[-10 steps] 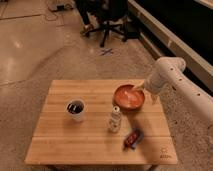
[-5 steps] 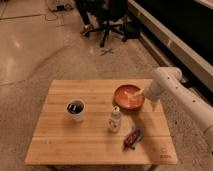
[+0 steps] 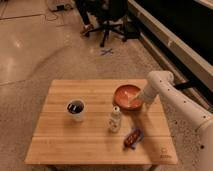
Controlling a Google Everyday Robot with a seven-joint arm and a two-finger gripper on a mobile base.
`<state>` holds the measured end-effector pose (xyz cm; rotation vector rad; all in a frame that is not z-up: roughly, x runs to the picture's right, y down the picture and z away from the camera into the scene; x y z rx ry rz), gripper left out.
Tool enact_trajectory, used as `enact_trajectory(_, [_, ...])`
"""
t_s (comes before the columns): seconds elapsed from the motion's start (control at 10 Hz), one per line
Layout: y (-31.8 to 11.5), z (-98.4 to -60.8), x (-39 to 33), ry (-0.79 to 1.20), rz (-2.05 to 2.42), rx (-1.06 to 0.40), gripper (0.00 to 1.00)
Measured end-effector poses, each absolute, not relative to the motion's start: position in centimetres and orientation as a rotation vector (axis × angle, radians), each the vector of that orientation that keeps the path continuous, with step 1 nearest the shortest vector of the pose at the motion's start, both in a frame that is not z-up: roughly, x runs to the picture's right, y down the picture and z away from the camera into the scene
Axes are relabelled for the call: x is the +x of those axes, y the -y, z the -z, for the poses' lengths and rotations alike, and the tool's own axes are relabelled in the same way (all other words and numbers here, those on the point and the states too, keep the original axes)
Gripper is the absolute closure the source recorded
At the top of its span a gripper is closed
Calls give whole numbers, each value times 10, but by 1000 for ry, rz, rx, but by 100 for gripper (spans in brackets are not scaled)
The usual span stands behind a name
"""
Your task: Pick up the ceramic bowl
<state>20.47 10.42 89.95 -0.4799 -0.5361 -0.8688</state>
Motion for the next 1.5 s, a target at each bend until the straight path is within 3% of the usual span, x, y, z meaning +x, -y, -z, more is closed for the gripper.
enact_trajectory(0.4, [-97,-896,202,549,857,-474,95])
enact_trajectory(0.5, [-88,-892,199,557,853,-455,100])
enact_trajectory(1.5, [6,-819,200,623,869,-235,100])
